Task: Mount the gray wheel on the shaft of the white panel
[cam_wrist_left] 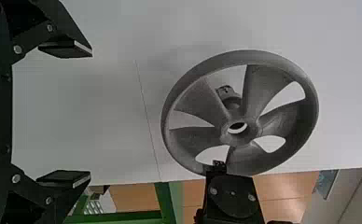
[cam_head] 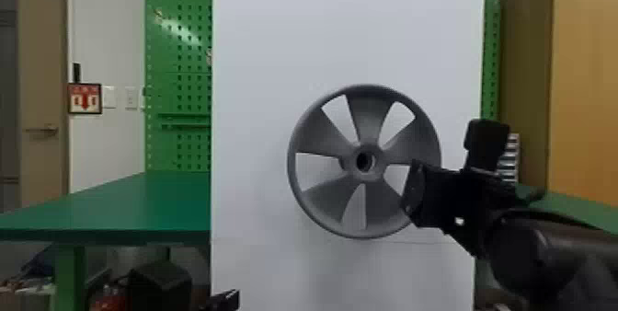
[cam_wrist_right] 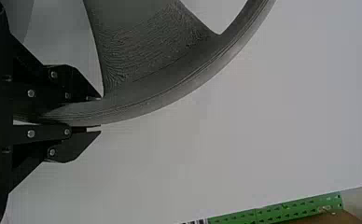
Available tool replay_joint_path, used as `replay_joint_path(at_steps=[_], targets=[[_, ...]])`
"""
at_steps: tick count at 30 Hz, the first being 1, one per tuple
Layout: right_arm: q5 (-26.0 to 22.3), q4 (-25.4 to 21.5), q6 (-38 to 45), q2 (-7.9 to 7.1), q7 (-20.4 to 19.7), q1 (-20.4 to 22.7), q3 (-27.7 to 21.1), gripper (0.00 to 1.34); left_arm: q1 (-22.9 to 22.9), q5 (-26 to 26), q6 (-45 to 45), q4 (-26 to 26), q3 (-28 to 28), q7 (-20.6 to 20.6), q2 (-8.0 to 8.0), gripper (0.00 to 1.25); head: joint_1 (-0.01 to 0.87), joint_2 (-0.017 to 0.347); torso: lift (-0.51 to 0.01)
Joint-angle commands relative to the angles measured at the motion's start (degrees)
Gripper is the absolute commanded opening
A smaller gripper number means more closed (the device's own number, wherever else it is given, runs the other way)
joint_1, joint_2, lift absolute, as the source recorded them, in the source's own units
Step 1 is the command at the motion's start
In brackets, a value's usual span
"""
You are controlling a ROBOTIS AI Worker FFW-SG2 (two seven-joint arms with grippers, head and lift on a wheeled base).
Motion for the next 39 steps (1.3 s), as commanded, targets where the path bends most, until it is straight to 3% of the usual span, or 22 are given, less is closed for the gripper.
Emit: replay_joint_path(at_steps=[1,15,32,39], targets=[[0.1,0.6,-0.2,0.05,0.0,-0.3,0.5,0.11,0.0,0.0,0.0,0.1,0.0,0.0,0.0,0.91,0.038,-0.008,-0.496],[1.5,1.4,-0.7,0.05,-0.4,-0.9,1.4,0.11,-0.1,0.2,-0.1,0.2,0.0,0.0,0.09,0.91,0.038,-0.008,-0.496],[-2.5,1.1,-0.4,0.05,-10.8,-1.0,3.4,0.11,-0.1,0.3,-0.1,0.2,-0.1,0.0,0.09,0.91,0.038,-0.008,-0.496],[-3.2,2.4,0.4,0.05,-11.2,-2.2,3.1,0.11,-0.2,0.3,-0.1,0.2,-0.2,0.0,0.18,0.91,0.038,-0.008,-0.496]])
